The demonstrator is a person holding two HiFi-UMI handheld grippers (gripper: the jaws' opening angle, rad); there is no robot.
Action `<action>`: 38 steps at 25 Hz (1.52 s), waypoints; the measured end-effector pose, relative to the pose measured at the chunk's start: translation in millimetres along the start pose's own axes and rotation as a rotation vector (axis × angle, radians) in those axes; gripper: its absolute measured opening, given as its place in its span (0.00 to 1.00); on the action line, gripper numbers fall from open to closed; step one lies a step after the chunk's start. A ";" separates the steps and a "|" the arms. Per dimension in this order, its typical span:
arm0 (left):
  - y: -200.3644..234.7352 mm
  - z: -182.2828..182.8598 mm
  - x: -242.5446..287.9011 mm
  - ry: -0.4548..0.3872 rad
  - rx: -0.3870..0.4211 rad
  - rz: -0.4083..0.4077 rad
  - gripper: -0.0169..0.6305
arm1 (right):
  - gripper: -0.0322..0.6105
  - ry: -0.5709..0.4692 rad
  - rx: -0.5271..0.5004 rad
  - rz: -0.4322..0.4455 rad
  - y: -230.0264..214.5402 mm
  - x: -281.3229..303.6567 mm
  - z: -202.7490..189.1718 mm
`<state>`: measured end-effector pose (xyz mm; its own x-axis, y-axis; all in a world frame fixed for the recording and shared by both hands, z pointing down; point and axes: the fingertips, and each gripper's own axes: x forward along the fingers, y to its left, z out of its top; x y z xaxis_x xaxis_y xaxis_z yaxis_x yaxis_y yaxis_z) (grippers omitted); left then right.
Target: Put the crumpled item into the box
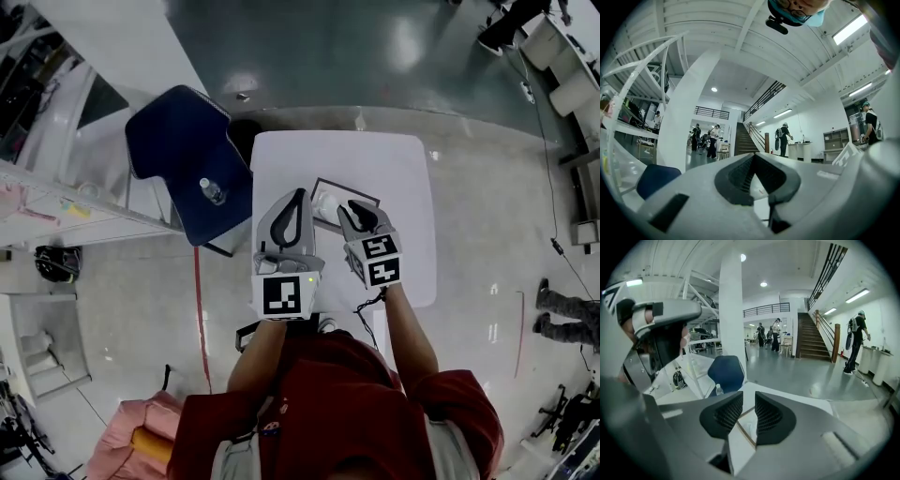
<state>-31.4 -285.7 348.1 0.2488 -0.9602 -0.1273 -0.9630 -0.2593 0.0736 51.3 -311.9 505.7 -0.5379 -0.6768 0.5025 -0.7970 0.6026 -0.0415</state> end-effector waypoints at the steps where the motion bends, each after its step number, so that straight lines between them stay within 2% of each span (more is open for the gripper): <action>1: -3.8 1.8 -4.2 0.003 0.007 -0.003 0.03 | 0.18 -0.029 -0.003 -0.004 2.4 -9.9 6.7; 10: -28.5 18.5 -40.2 0.007 0.049 -0.013 0.03 | 0.18 -0.268 -0.007 -0.070 13.6 -90.8 51.9; 22: -65.0 28.6 -88.8 0.006 0.074 -0.021 0.03 | 0.17 -0.524 -0.036 -0.182 30.3 -195.8 68.6; 32: -100.0 40.4 -114.2 -0.017 0.089 -0.041 0.03 | 0.05 -0.596 -0.039 -0.162 40.8 -241.1 61.8; 38: -103.0 38.2 -120.3 -0.023 0.095 -0.049 0.03 | 0.05 -0.612 -0.054 -0.152 48.8 -247.7 61.0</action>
<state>33.9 -139.5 318.1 0.2944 -0.9436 -0.1514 -0.9555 -0.2937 -0.0276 128.9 -140.6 326.5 -0.4926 -0.8659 -0.0866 -0.8703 0.4907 0.0433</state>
